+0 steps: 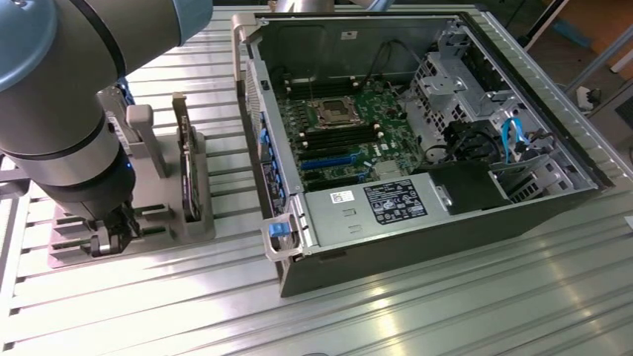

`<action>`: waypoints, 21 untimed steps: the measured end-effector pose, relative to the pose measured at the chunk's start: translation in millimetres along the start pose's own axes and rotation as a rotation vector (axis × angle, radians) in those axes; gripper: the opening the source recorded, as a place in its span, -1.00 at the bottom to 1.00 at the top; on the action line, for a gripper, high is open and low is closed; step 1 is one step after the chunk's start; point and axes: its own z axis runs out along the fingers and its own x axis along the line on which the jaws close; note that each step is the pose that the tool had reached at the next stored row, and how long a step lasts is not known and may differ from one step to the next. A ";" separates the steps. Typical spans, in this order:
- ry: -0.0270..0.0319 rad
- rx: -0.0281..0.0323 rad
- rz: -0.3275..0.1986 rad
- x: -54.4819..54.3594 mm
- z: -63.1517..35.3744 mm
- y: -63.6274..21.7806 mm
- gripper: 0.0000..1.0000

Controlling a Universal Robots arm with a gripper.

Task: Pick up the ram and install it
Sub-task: 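Pick up the ram and move it above insertion slot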

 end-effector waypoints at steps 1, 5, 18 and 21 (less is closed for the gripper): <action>0.0000 0.0001 0.000 0.0 -0.5 0.0 -0.76; 0.0000 0.0000 0.000 0.0 -3.3 0.1 -0.76; 0.0000 0.0001 0.000 -0.1 -16.5 0.6 -0.76; 0.0000 0.0001 0.000 -0.1 -20.7 0.7 -0.76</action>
